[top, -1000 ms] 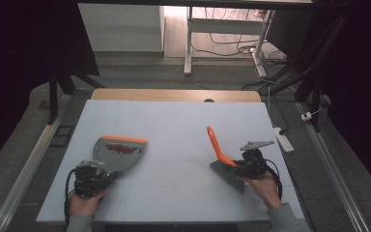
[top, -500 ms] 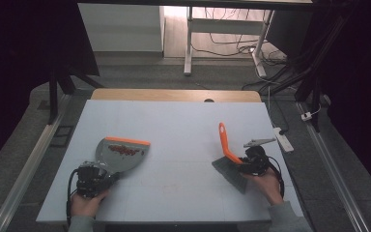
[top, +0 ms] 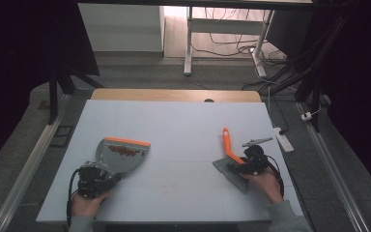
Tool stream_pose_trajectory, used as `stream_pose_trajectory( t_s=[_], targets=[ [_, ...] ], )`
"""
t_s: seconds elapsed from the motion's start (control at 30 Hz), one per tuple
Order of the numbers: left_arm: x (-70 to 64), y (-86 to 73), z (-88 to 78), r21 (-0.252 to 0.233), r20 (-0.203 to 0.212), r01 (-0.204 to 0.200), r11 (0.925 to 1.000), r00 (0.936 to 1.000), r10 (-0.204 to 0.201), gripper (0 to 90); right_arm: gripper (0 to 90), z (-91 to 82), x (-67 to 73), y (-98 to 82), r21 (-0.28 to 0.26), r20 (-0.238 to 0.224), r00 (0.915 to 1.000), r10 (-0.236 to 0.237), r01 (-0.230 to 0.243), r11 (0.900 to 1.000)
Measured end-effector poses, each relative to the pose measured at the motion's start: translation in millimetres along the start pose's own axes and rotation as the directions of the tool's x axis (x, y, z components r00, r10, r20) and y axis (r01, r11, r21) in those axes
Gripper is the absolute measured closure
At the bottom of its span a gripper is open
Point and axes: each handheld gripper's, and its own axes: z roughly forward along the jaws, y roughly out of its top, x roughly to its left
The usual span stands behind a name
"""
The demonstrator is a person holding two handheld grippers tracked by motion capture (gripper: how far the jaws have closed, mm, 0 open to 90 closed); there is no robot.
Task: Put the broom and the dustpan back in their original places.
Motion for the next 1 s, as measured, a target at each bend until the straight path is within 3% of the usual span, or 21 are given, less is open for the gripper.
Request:
stream_pose_trajectory(
  t_s=[0.1,0.17,0.23,0.47,0.67,0.8,1.0],
  targets=[
    [0.1,-0.2,-1.7,0.002,0.005,-0.001,1.0000,1.0000,0.001,41.4,37.3,0.1,0.2,0.2,0.000,0.017,0.9999,0.002,-0.002,1.000],
    [0.0,-0.4,-4.1,0.003,0.005,-0.011,0.9999,0.9999,0.011,34.1,33.9,-1.3,0.5,0.2,-0.007,0.064,0.9980,0.000,0.000,1.000],
    [0.7,-0.2,-6.6,0.005,0.009,-0.019,0.9998,0.9998,0.019,29.9,34.0,-4.7,-1.1,-0.2,-0.020,0.067,0.9977,0.009,-0.007,1.000],
    [2.0,-0.8,-15.4,-0.016,0.016,-0.043,0.9990,0.9989,0.043,25.3,35.7,-12.6,-0.9,-1.9,-0.073,0.066,0.9978,0.003,0.002,0.997],
    [-2.6,1.0,-22.5,-0.049,0.020,-0.098,0.9940,0.9949,0.099,25.3,38.8,-19.4,5.9,-2.8,-0.109,0.068,0.9963,-0.052,0.059,0.992],
    [-3.9,2.0,-29.2,-0.079,0.027,-0.159,0.9841,0.9864,0.162,26.7,40.2,-23.6,11.3,-4.3,-0.143,0.039,0.9946,-0.096,0.101,0.985],
    [-4.9,2.7,-34.7,-0.121,0.092,-0.244,0.9622,0.9624,0.256,29.1,41.6,-28.6,19.0,-9.1,-0.182,0.010,0.9887,-0.150,0.149,0.972]
  ],
)
